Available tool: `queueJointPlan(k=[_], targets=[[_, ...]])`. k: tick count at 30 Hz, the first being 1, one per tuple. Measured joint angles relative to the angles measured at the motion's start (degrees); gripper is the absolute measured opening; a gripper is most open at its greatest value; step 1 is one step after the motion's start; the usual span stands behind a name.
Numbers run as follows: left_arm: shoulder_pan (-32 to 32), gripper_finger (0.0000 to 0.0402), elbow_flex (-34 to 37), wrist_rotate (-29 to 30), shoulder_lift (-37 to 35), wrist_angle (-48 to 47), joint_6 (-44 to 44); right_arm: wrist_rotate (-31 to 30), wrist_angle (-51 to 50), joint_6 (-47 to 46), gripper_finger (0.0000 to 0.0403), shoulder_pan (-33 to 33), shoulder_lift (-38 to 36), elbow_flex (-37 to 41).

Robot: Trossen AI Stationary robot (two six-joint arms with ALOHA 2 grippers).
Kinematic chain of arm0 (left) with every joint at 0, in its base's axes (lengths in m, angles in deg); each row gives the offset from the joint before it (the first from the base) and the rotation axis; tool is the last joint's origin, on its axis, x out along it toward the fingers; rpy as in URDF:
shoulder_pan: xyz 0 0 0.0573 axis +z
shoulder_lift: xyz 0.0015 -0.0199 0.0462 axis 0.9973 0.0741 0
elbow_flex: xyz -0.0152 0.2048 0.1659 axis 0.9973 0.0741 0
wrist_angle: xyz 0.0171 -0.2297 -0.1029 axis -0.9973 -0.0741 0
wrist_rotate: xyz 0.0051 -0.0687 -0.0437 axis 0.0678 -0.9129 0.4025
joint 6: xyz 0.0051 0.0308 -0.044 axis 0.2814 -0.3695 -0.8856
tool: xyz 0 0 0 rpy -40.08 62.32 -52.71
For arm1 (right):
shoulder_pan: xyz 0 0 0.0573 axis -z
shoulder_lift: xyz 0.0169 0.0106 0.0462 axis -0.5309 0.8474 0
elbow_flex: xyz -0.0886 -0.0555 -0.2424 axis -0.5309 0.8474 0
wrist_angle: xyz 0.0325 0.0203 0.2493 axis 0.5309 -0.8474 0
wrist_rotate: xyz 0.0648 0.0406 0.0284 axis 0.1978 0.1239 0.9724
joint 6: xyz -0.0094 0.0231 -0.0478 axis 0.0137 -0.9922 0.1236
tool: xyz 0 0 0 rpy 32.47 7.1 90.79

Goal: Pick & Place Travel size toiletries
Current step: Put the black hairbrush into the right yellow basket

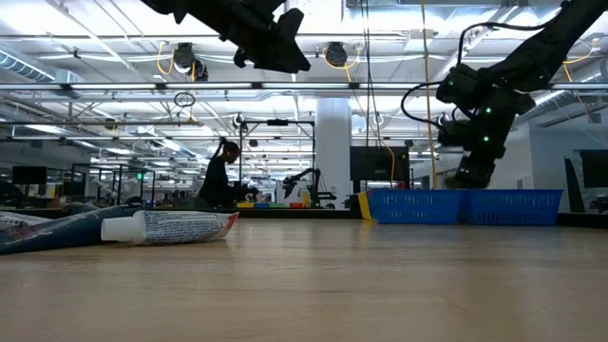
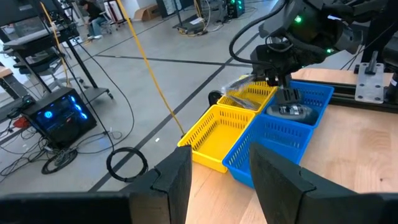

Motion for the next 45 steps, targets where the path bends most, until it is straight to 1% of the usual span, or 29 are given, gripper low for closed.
queueJointPlan(k=[4, 7, 10, 21, 23, 25, 27, 31, 36, 39, 40, 43, 45], targets=[[0.0, 0.0159, 0.0, 0.0, 0.0, 0.0, -0.1, 2.6, -0.7, 0.0, 0.0110, 0.0, 0.0, 0.0], [0.0, 0.0159, 0.0, 0.0, 0.0, 0.0, -0.6, 2.6, -0.7, -1.3, 0.0130, 0.0, 0.0, 0.0], [0.0, 0.0159, 0.0, 0.0, 0.0, 0.0, -0.6, 2.1, -0.7, -0.6, 0.0146, 0.0, 0.0, 0.0], [0.0, 0.0159, 0.0, 0.0, 0.0, 0.0, -0.6, 2.7, -0.7, -2.5, 0.0187, -0.8, -0.1, 0.0], [0.0, 0.0159, 0.0, 0.0, 0.0, 0.0, -0.6, 4.3, -0.4, -3.1, 0.0192, -1.7, -0.1, 0.0], [0.0, 0.0159, 0.0, 0.0, 0.0, 0.0, -0.6, 5.6, 0.2, -3.0, 0.0196, -2.5, -0.1, 0.0], [0.0, 0.0159, 0.0, 0.0, 0.0, 0.0, -0.6, 5.2, 1.2, -2.5, 0.0199, -3.1, -0.1, 0.0], [0.0, 0.0159, 0.0, 0.0, 0.0, -0.1, -0.6, 0.8, 2.9, 0.2, 0.0195, -3.4, -0.1, 0.0], [0.0, 0.0159, 0.0, 0.1, 0.0, -1.7, -0.9, 1.0, 3.0, 0.0, 0.0189, -3.4, -0.3, 0.0], [0.0, 0.0159, 0.0, 0.1, 0.0, -2.4, -1.1, 1.1, 3.0, -1.9, 0.0188, -3.4, -0.3, 0.0], [0.0, 0.0159, 0.0, 0.1, 0.0, -2.6, -1.1, 1.7, 3.0, -3.1, 0.0188, -3.4, -0.3, 0.0], [0.0, 0.0159, 0.0, 0.1, 0.0, -2.4, -1.0, 7.7, 3.0, -4.6, 0.0190, -3.6, -0.3, 0.0], [0.0, 0.0159, 0.0, 0.1, 0.0, -2.2, -1.0, 9.5, 3.6, -4.5, 0.0191, -3.7, -0.3, 0.0]])
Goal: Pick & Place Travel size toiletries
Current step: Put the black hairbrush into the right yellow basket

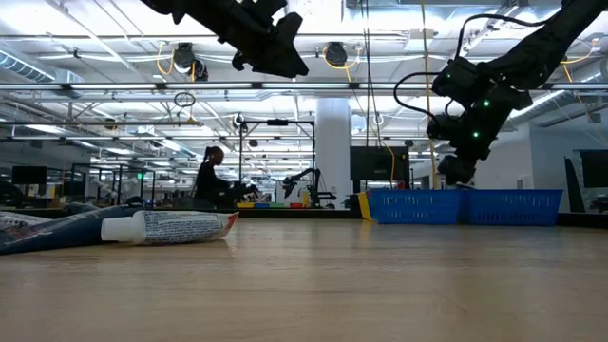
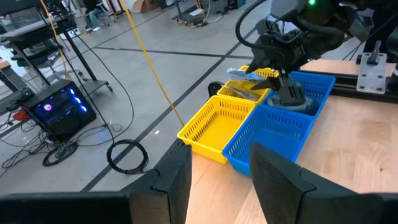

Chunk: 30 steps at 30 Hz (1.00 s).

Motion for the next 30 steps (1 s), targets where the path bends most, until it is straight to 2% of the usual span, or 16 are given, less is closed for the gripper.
queueJointPlan(k=[5, 12, 16, 20, 30], targets=[[0.0, 0.0159, 0.0, 0.8, 0.0, -0.4, 0.6, 2.3, 2.8, -3.9, 0.0188, -0.8, -0.6, 0.0], [0.5, 0.0159, 0.0, 8.2, 0.0, -6.3, -3.5, 16.8, 7.8, -8.9, 0.0185, -5.2, -1.2, 0.0], [1.9, 0.0159, 0.0, 8.2, 0.0, -14.2, -9.4, 17.1, 10.2, -8.9, 0.0185, -8.9, -1.2, 0.0], [4.2, 0.0159, 0.0, 4.7, 0.0, -23.5, -16.2, 17.1, 12.0, -8.7, 0.0185, -12.2, -1.2, 0.0], [9.6, 0.0159, 0.0, -8.0, 0.0, -45.7, -22.1, 17.0, 13.5, -8.8, 0.0183, -17.8, -1.2, 0.0]])
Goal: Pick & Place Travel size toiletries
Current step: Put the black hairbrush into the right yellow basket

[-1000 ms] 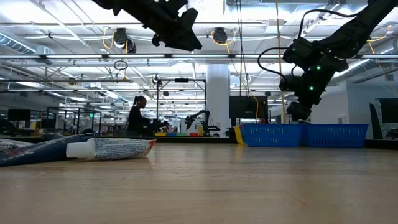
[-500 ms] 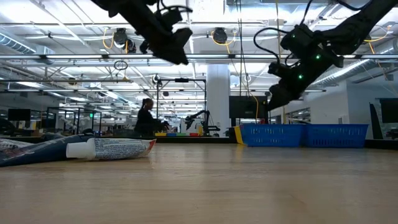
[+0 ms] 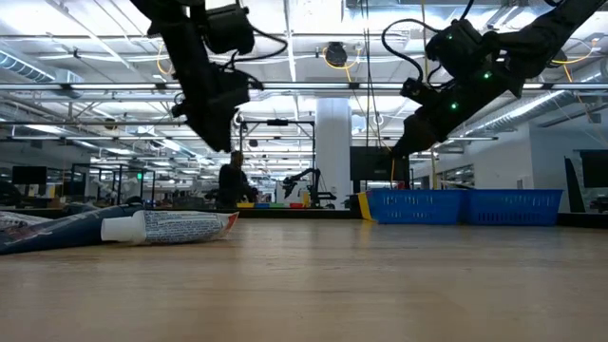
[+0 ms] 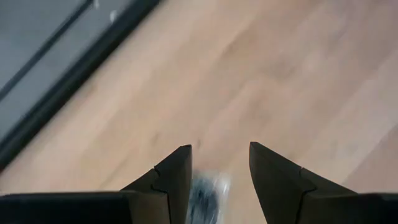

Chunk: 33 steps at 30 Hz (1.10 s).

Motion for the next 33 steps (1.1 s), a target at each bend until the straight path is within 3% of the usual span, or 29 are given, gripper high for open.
queueJointPlan(k=[14, 33], targets=[[-0.2, 0.0159, 0.0, -6.6, 7.6, -8.1, -1.7, -0.1, 2.9, -0.2, 0.0176, -3.9, 0.0, 0.0], [-0.1, 0.0159, -0.2, -4.0, 20.6, -13.8, -2.7, -0.1, 2.9, -0.2, 0.0171, -4.2, 0.0, 0.0]])
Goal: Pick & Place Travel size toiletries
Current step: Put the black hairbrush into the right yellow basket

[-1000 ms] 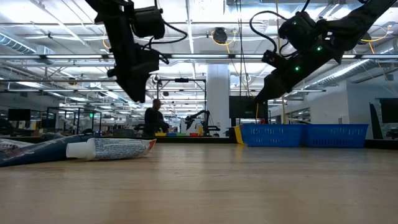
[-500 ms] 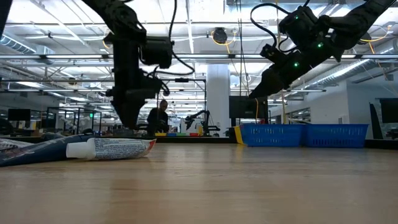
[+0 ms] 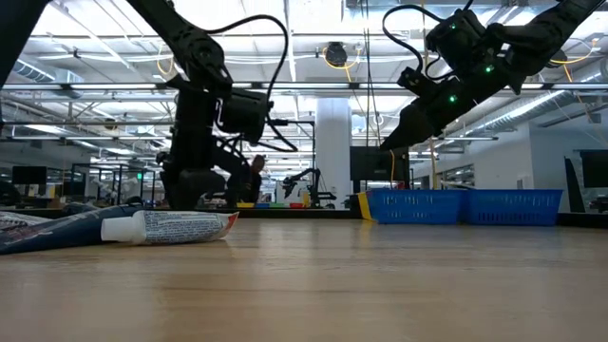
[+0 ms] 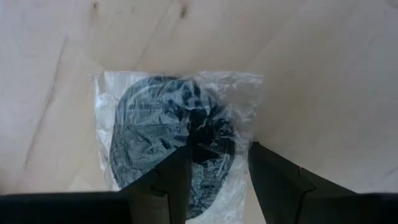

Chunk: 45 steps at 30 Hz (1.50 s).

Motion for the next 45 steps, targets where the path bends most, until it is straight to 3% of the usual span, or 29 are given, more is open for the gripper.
queueJointPlan(k=[5, 12, 22, 30, 37, 45], targets=[[-0.1, 0.0142, -0.1, 0.5, 2.1, 0.1, -0.2, 0.0, 0.0, 0.0, 0.0169, 0.0, 0.0, 0.0], [0.0, 0.0015, 0.2, 2.3, 2.4, -1.2, 1.3, 0.1, 0.0, -0.4, 0.0167, 0.0, 0.0, 0.0], [-1.0, 0.0000, 0.5, 5.1, -1.0, -1.4, 0.7, 0.1, 0.0, -0.7, 0.0164, 0.0, 0.0, 0.0], [-3.4, 0.0001, 0.4, 6.2, -13.1, 2.9, 2.3, 0.1, 0.0, -0.7, 0.0162, 0.0, 0.0, 0.0], [-5.9, 0.0001, 0.3, 6.3, -24.3, 14.8, 8.8, 0.1, 0.0, -1.5, 0.0160, 0.0, 0.0, 0.0], [-6.5, 0.0000, 0.3, -6.6, -30.1, 29.0, 20.1, 0.2, 4.2, -1.4, 0.0161, -0.4, 0.0, 0.0]])
